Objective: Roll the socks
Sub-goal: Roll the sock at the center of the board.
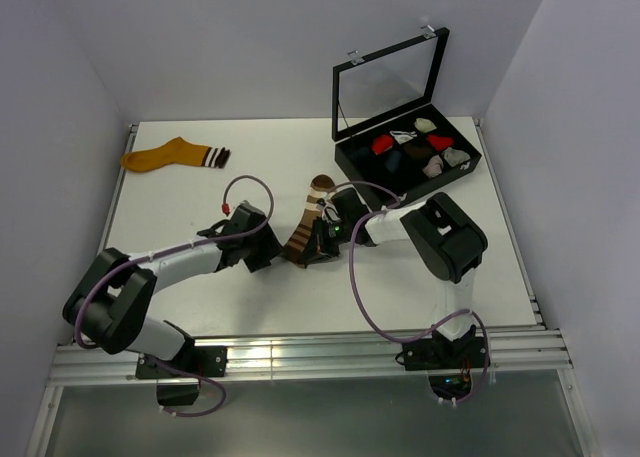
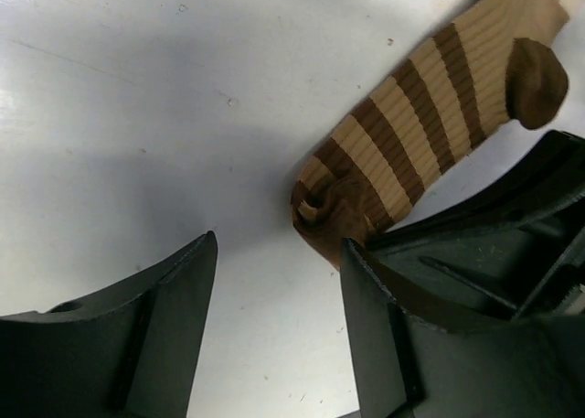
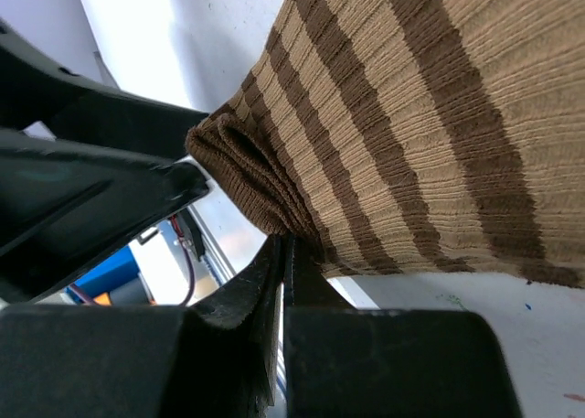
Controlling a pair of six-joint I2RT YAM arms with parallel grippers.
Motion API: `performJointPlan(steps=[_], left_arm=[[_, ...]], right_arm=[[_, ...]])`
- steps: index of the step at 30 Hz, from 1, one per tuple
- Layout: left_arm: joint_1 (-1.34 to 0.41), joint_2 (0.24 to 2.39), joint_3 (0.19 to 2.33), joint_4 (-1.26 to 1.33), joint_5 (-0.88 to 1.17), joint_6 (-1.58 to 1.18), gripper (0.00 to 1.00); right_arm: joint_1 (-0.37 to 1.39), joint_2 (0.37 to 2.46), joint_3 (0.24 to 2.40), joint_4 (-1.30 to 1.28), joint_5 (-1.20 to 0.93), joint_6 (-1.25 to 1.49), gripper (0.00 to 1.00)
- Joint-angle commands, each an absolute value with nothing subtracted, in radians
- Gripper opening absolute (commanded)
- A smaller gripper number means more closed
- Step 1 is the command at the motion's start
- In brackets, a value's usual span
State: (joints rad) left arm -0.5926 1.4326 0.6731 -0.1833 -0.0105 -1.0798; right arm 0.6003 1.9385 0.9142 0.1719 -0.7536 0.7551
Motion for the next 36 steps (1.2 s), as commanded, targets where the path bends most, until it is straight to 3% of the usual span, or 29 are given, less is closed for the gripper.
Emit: performJointPlan(steps=[1,11,17,21,25,31,36], left_arm=[[-0.595,1.474,0.683,-0.121,0.015,-1.104,0.60],[-0.597,1.569,0.698,-0.123,0.005,-1.089,0.47],[-0.597,1.615,0.736,-0.176,0.005,-1.065,0.27],[-0.597,1.623,0.790,-0.256,-0.035,-1.031,0.16],[-0.597,1.640,0.867,-0.362,-0.052,-0.986,0.13],[-0.595,1.693,0.963,-0.462,-0.046,-0.924,0.14],[-0.597,1.727,1.012,-0.506,-0.032,-0.891,0.14]], right_arm=[[0.595,1.980,0.914,0.132,-0.733,0.753,0.00],[0.597,1.979,0.936,0.089,-0.703,0.716,0.00],[0.604,1.927,0.942,0.054,-0.655,0.661,0.02],[0.632,1.835,0.946,0.012,-0.565,0.575,0.19],[0.684,1.726,0.922,0.008,-0.401,0.440,0.37],[0.814,1.591,0.836,0.113,-0.090,0.280,0.44],[0.908,1.589,0.798,0.219,0.044,0.183,0.45]])
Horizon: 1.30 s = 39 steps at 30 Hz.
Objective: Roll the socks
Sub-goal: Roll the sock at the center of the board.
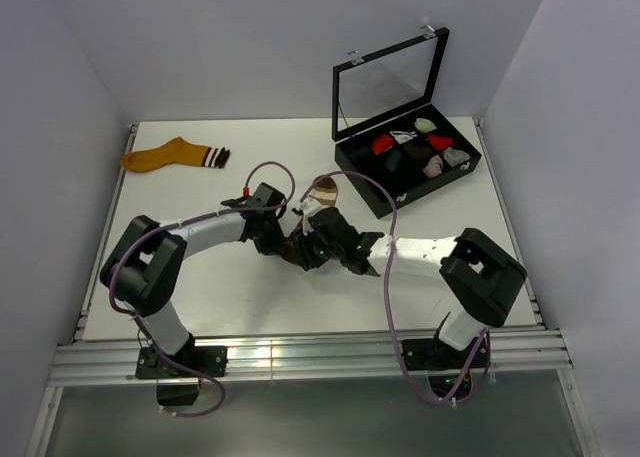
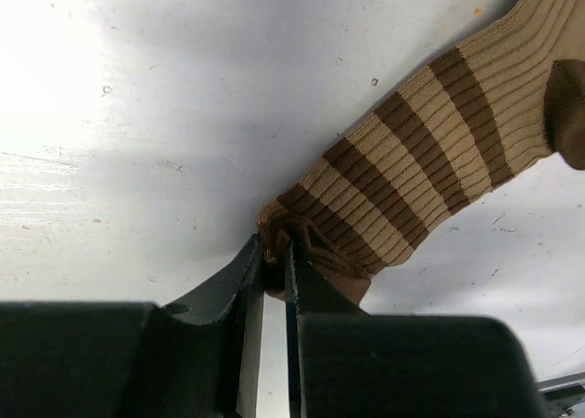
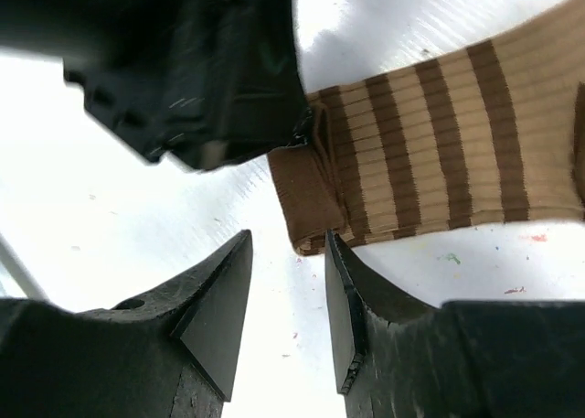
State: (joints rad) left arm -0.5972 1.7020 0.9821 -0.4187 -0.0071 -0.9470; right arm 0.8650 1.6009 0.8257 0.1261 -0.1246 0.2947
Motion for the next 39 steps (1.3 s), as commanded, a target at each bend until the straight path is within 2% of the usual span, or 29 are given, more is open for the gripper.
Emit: performJointPlan(steps=[1,12,19,25,29,30,32,33,35,38,39], left_arm=[[-0.597,1.730,1.019,-0.509,-0.031,-0.888,0.14],[-0.594,1.775,1.065,-0.548,-0.009,-0.854,0.15],[-0.583,1.778,1.068,-0.554,0.012,-0.850,0.15],[-0.574,1.769,1.057,-0.557,0.026,-0.851,0.15],[-0.560,1.750,1.040,-0.554,0.032,-0.854,0.16],[-0.555,1.744,1.035,-0.551,0.029,-0.857,0.18],[-0.546,1.718,1.017,-0.543,0.029,-0.865,0.22],[-0.534,1.709,1.011,-0.538,0.028,-0.871,0.28],[-0.525,1.677,0.988,-0.520,0.023,-0.883,0.36],[-0.494,1.626,0.956,-0.485,0.029,-0.903,0.54],[-0.489,1.612,0.947,-0.473,0.028,-0.910,0.57]], right_arm=[[0.922,1.592,0.796,0.232,0.067,0.172,0.45],[1.061,1.733,0.845,0.310,0.213,0.066,0.45],[1.075,1.796,0.839,0.348,0.268,0.069,0.45],[1.075,1.839,0.831,0.350,0.311,0.084,0.31],[1.072,1.839,0.813,0.330,0.289,0.110,0.03],[1.071,1.833,0.813,0.322,0.264,0.115,0.00],[1.063,1.812,0.816,0.292,0.177,0.135,0.00],[1.054,1.803,0.816,0.282,0.145,0.158,0.00],[1.042,1.783,0.825,0.250,0.079,0.192,0.00],[0.993,1.776,0.860,0.221,-0.096,0.302,0.00],[0.976,1.776,0.864,0.222,-0.183,0.326,0.00]])
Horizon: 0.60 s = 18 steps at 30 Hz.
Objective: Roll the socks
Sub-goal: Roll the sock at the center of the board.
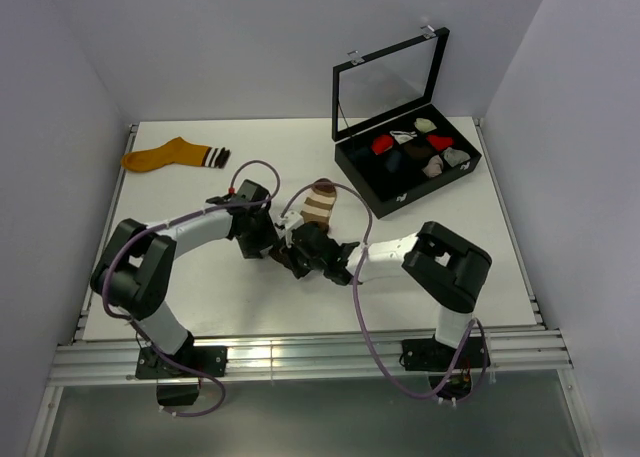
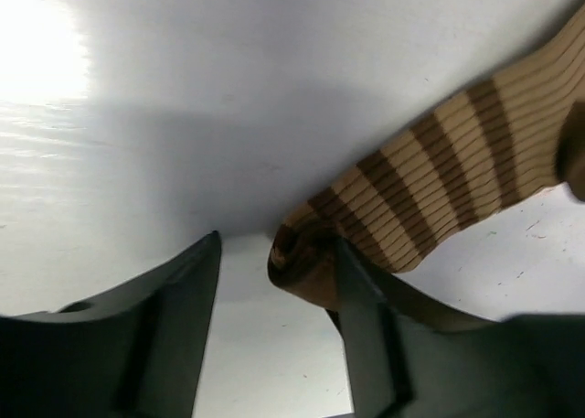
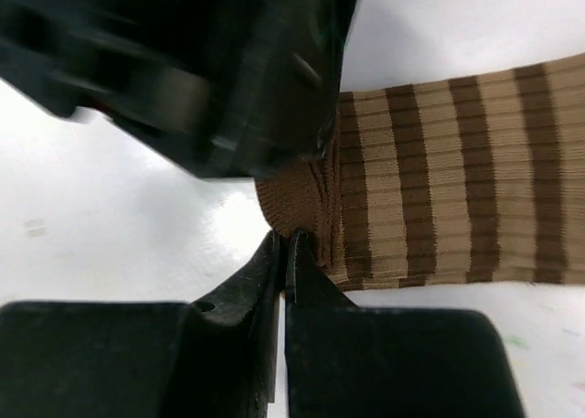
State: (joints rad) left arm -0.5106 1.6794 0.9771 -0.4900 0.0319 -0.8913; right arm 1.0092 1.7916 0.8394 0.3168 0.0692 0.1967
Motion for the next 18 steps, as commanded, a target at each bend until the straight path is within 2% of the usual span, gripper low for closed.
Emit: performJointPlan(steps=[1,2,3,5,10,18], left_arm=[[-0.482,1.579,0.924,-0.447,0.028,-0.923,0.60],[-0.473,1.562,0.910,-0.436,0.018,-0.933,0.63],[-0.466,1.545,0.899,-0.427,0.015,-0.942,0.71],[-0.457,1.496,0.865,-0.402,0.005,-0.962,0.76],[-0.457,1.393,0.786,-0.338,0.012,-0.979,0.76],[-0.477,1.396,0.710,-0.201,0.107,-1.005,0.72]], right_arm=[[0.936,1.776,0.864,0.227,-0.224,0.350,0.00],[0.916,1.778,0.864,0.236,-0.256,0.397,0.00],[0.896,1.778,0.865,0.239,-0.328,0.416,0.00],[0.836,1.789,0.867,0.250,-0.400,0.477,0.00],[0.733,1.842,0.865,0.308,-0.618,0.615,0.00],[0.629,1.937,0.858,0.385,-0.742,0.791,0.00]])
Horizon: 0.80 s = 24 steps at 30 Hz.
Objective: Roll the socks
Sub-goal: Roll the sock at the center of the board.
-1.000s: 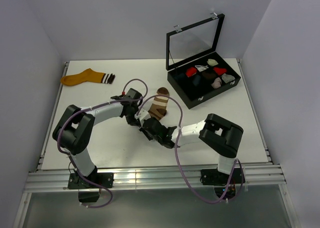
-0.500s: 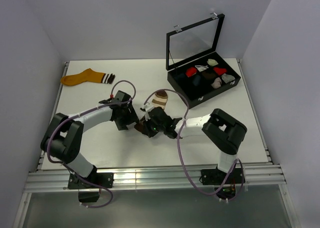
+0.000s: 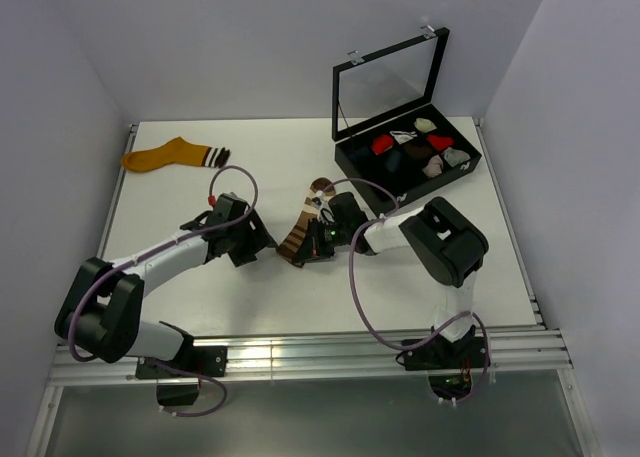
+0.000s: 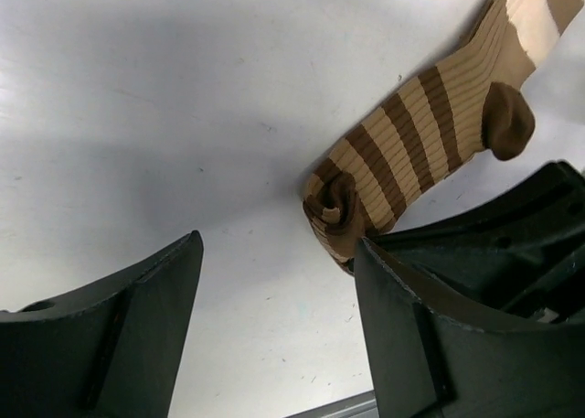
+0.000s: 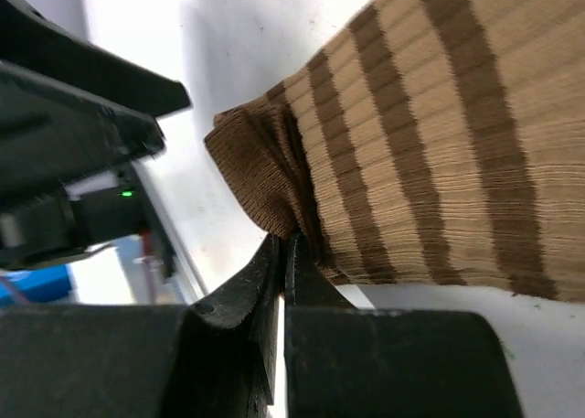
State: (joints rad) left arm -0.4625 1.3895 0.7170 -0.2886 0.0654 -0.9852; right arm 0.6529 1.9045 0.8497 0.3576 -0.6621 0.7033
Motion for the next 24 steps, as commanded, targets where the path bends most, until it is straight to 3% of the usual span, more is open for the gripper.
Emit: performJointPlan(steps=[1,24], left_arm=[[-0.483,1.416,0.716,-0.198,0.110,-1.005,0.72],[-0.523,1.623,0.811,-0.212,0.106,-0.974,0.56]], right_arm=[[0.621,1.950,0.851,0.391,-0.745,0.802,0.00],[0.581,1.996,0.905,0.278,-0.707,0.775,0.00]])
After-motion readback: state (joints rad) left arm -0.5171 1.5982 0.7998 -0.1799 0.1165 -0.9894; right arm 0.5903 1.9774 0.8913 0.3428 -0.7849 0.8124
